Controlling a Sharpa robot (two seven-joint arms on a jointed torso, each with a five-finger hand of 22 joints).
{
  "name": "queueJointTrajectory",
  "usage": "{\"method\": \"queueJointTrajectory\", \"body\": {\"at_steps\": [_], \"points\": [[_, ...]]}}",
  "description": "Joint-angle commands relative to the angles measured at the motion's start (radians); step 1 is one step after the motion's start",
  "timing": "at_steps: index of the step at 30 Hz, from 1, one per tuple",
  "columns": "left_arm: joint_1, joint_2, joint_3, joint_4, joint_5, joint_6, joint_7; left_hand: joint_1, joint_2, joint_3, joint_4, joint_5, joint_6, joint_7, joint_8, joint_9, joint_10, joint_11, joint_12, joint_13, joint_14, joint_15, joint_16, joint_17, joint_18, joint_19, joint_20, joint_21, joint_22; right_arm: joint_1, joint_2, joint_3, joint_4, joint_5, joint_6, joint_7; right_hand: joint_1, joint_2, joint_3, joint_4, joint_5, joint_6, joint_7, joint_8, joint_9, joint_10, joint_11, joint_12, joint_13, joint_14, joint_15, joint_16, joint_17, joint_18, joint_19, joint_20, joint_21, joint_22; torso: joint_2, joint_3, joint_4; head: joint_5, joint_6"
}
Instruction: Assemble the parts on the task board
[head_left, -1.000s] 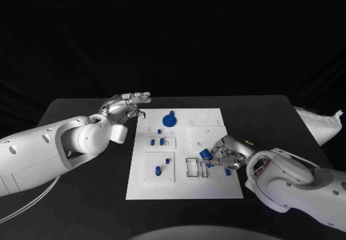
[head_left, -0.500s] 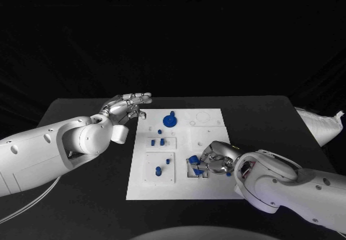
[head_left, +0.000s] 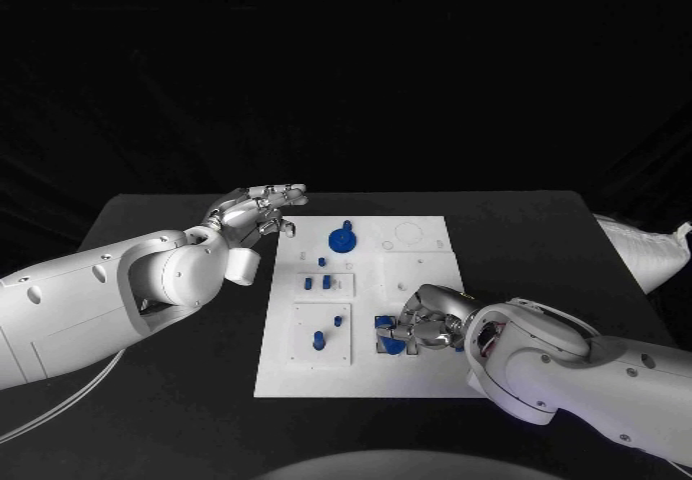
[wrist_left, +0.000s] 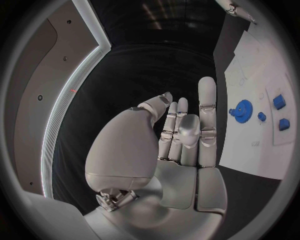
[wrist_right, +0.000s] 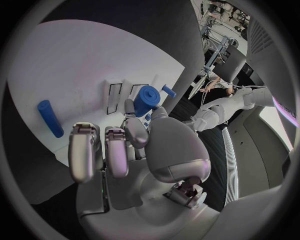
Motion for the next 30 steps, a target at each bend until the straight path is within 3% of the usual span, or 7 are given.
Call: {"method": "queueJointTrajectory", "body": {"at_steps": [1,5,12,20,24,27,30], "points": [[0.0,0.001,0.0,0.002,-0.003,0.017,0.004,-0.01,0.003,-0.007,0.0,0.002,-0.008,0.0,0.004,-0.001,-0.009,0.002,0.007,0.0,-0.009,-0.001,-0.004,-0.001,0.018,-0.006,0.001,-0.004,-0.001,-0.001,0.002,-0.001,-0.006,-0.025,0.028,-0.011,-0.02,0.001,-0.011,0.002,0.001,0.063,-0.052,0.006,0.008,0.101,-0.036,0.26,0.501,0.091,-0.009,0.002,0.198,-0.01,0.026,-0.009,0.002,0.025,0.0,-0.0002,0.0005,0.0,0.0],[0.0,0.0,0.0,0.002,-0.003,0.017,0.004,-0.01,0.003,-0.007,0.0,0.002,-0.008,0.0,0.004,-0.001,-0.009,0.002,0.007,0.0,-0.009,-0.001,-0.004,-0.001,0.018,-0.006,0.001,-0.004,-0.001,0.0,0.005,-0.001,-0.014,-0.042,0.015,-0.012,-0.048,-0.001,-0.029,0.002,-0.018,0.059,-0.053,0.006,0.02,0.098,-0.037,0.252,0.495,0.09,-0.01,-0.001,0.191,-0.008,0.024,-0.011,-0.003,0.018,0.0,-0.0004,0.0005,0.001,0.0],[0.0,-0.001,0.0,0.003,-0.003,0.016,0.004,-0.009,0.002,-0.008,-0.001,0.002,-0.012,0.001,0.004,-0.001,-0.012,0.002,0.009,0.0,-0.009,-0.001,-0.003,-0.001,0.018,-0.006,0.001,-0.004,-0.001,0.002,0.013,-0.001,-0.022,-0.087,-0.002,-0.013,-0.092,-0.02,-0.084,0.0,-0.147,0.025,-0.041,-0.013,0.043,0.063,-0.025,0.167,0.431,0.083,-0.002,-0.018,0.161,0.001,0.005,-0.005,-0.035,-0.029,0.0,-0.0002,0.0004,0.001,0.0],[0.0,-0.002,0.0,0.004,-0.003,0.016,0.003,-0.009,0.002,-0.008,-0.001,0.002,-0.012,0.001,0.004,-0.001,-0.012,0.002,0.009,0.0,-0.009,-0.001,-0.003,-0.001,0.018,-0.006,0.001,-0.004,-0.001,0.002,0.012,-0.001,-0.016,-0.139,-0.026,-0.01,-0.094,-0.03,-0.099,-0.001,-0.168,0.018,-0.038,-0.017,0.053,0.053,-0.023,0.141,0.413,0.081,0.0,-0.025,0.149,0.004,0.0,-0.002,-0.044,-0.042,0.001,0.0006,-0.0008,0.0,0.001],[0.0,-0.003,0.0,0.004,-0.003,0.017,0.003,-0.009,0.002,-0.008,-0.002,0.002,-0.013,0.001,0.004,-0.002,-0.014,0.003,0.009,0.0,-0.01,-0.001,-0.004,-0.003,0.018,-0.006,0.001,-0.005,-0.001,0.001,-0.002,-0.001,0.003,-0.154,-0.055,0.004,-0.059,-0.037,-0.098,-0.012,-0.165,0.026,-0.041,-0.012,0.066,0.058,-0.025,0.146,0.418,0.082,-0.001,-0.022,0.155,0.002,0.004,-0.002,-0.041,-0.035,0.0,0.0016,-0.0003,0.0,0.001],[0.0,-0.005,0.0,0.004,-0.003,0.017,0.003,-0.009,0.002,-0.008,-0.002,0.002,-0.013,0.001,0.004,-0.002,-0.014,0.003,0.009,0.0,-0.01,-0.001,-0.004,-0.003,0.018,-0.006,0.001,-0.005,-0.001,0.001,-0.018,0.0,0.018,-0.157,-0.051,0.021,0.012,-0.048,-0.085,-0.049,-0.176,0.033,-0.046,-0.005,0.08,0.064,-0.03,0.156,0.428,0.085,-0.005,-0.017,0.166,-0.001,0.01,-0.005,-0.032,-0.02,0.001,0.0008,-0.0003,0.001,0.0],[-0.001,-0.007,0.0,0.004,-0.003,0.017,0.003,-0.009,0.002,-0.008,-0.002,0.002,-0.013,0.001,0.004,-0.002,-0.014,0.003,0.009,0.0,-0.01,-0.001,-0.004,-0.003,0.018,-0.006,0.001,-0.005,-0.001,0.001,-0.026,0.0,0.025,-0.157,-0.029,0.031,0.074,-0.065,-0.072,-0.091,-0.232,0.034,-0.046,-0.001,0.092,0.068,-0.031,0.161,0.433,0.087,-0.006,-0.013,0.174,-0.003,0.014,-0.007,-0.027,-0.011,0.0,-0.0003,-0.0022,0.003,-0.001]]}}
